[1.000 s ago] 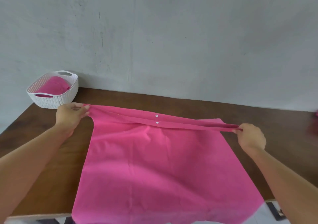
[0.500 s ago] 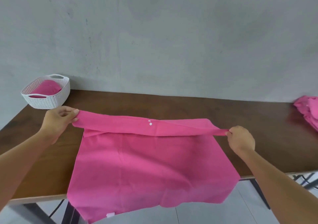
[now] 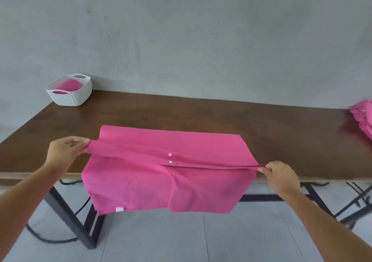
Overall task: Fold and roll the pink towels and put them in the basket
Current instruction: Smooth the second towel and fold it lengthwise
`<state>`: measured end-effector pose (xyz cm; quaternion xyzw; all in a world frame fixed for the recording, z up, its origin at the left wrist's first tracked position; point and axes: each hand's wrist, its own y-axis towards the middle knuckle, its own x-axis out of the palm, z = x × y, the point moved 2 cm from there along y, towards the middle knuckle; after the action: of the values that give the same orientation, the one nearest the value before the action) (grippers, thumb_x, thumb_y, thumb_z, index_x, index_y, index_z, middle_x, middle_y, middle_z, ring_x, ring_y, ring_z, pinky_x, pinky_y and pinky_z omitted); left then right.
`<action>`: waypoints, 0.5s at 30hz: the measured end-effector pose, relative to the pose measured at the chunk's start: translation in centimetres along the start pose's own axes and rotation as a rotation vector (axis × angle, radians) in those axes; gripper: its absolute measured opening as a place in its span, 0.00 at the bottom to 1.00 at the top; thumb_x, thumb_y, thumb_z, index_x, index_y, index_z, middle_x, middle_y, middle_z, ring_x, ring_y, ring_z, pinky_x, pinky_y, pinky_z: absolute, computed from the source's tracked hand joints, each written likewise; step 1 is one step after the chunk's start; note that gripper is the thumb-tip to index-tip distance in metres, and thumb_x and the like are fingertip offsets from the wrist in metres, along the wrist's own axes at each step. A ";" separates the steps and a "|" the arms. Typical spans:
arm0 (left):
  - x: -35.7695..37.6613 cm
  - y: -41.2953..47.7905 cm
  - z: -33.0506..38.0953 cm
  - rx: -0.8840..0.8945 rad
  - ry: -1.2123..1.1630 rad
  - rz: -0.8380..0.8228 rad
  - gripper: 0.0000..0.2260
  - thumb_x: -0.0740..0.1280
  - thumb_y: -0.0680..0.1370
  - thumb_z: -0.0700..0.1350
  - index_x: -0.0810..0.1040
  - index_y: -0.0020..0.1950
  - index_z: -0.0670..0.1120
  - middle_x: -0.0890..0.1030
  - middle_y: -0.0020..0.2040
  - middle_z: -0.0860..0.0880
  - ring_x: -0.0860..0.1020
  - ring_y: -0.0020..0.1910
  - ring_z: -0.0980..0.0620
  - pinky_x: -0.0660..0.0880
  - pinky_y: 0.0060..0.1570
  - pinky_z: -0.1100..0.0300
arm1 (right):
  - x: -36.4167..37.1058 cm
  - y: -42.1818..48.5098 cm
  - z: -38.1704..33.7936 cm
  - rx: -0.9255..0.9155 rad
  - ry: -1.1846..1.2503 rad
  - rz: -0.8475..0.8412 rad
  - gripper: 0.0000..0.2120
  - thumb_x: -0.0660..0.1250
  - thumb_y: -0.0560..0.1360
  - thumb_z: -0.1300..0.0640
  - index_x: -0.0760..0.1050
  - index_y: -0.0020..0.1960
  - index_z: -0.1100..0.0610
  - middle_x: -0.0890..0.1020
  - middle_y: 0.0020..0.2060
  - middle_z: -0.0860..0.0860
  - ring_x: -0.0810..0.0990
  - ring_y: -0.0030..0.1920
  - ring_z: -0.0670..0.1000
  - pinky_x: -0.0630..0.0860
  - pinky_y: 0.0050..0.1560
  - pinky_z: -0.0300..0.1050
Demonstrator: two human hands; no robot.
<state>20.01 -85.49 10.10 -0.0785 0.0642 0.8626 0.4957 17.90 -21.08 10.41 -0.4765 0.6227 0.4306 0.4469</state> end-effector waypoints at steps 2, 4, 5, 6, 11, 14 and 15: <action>-0.1 -2.7 -0.8 -0.020 0.006 0.009 0.05 0.73 0.77 0.37 0.83 0.51 0.36 0.84 0.48 0.38 0.85 0.37 0.55 0.81 0.44 0.68 | 0.7 -1.8 1.6 -0.017 0.004 -0.020 0.21 0.67 0.80 0.45 0.74 0.34 0.58 0.76 0.33 0.52 0.75 0.35 0.54 0.69 0.35 0.49; -0.1 -5.3 -1.4 -0.039 0.023 0.027 0.05 0.73 0.77 0.36 0.82 0.51 0.35 0.84 0.47 0.38 0.84 0.34 0.58 0.80 0.39 0.70 | 1.5 -3.5 3.2 -0.025 -0.021 -0.067 0.22 0.65 0.81 0.44 0.73 0.33 0.56 0.75 0.32 0.51 0.75 0.35 0.53 0.69 0.36 0.50; -0.1 -6.5 -1.5 -0.047 0.024 0.032 0.05 0.72 0.77 0.36 0.82 0.52 0.34 0.84 0.47 0.39 0.84 0.34 0.57 0.80 0.38 0.70 | 1.9 -4.2 3.9 -0.020 -0.038 -0.100 0.22 0.64 0.81 0.44 0.73 0.34 0.55 0.76 0.31 0.50 0.75 0.35 0.52 0.70 0.36 0.50; -0.1 -7.5 -1.8 -0.056 0.017 0.035 0.06 0.72 0.77 0.36 0.82 0.53 0.34 0.84 0.48 0.38 0.84 0.36 0.54 0.80 0.37 0.70 | 2.1 -5.0 4.6 -0.015 -0.045 -0.123 0.22 0.63 0.81 0.44 0.72 0.34 0.55 0.76 0.31 0.50 0.75 0.34 0.52 0.70 0.35 0.49; -0.6 -11.5 -2.4 -0.101 -0.019 0.055 0.08 0.73 0.77 0.36 0.82 0.53 0.34 0.83 0.50 0.37 0.83 0.42 0.49 0.82 0.41 0.66 | 2.0 -7.8 6.8 -0.056 -0.088 -0.156 0.22 0.65 0.81 0.46 0.69 0.31 0.54 0.74 0.29 0.50 0.73 0.32 0.50 0.65 0.31 0.46; -0.9 -12.8 -2.1 -0.111 -0.044 0.105 0.05 0.73 0.77 0.38 0.82 0.51 0.38 0.83 0.52 0.37 0.82 0.44 0.48 0.82 0.47 0.65 | 1.3 -8.7 7.5 -0.059 -0.090 -0.151 0.22 0.64 0.81 0.46 0.71 0.32 0.55 0.75 0.30 0.50 0.75 0.33 0.50 0.67 0.32 0.46; -1.1 -13.1 -1.7 -0.114 -0.055 0.126 0.05 0.73 0.77 0.39 0.82 0.51 0.39 0.83 0.53 0.38 0.82 0.45 0.49 0.82 0.52 0.62 | 1.0 -8.8 7.5 -0.046 -0.091 -0.139 0.21 0.63 0.82 0.46 0.74 0.34 0.57 0.77 0.31 0.51 0.76 0.34 0.51 0.69 0.34 0.46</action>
<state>31.96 -80.17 8.23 -0.0787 0.0058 0.8961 0.4367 27.49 -15.62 6.76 -0.5084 0.5572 0.4340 0.4927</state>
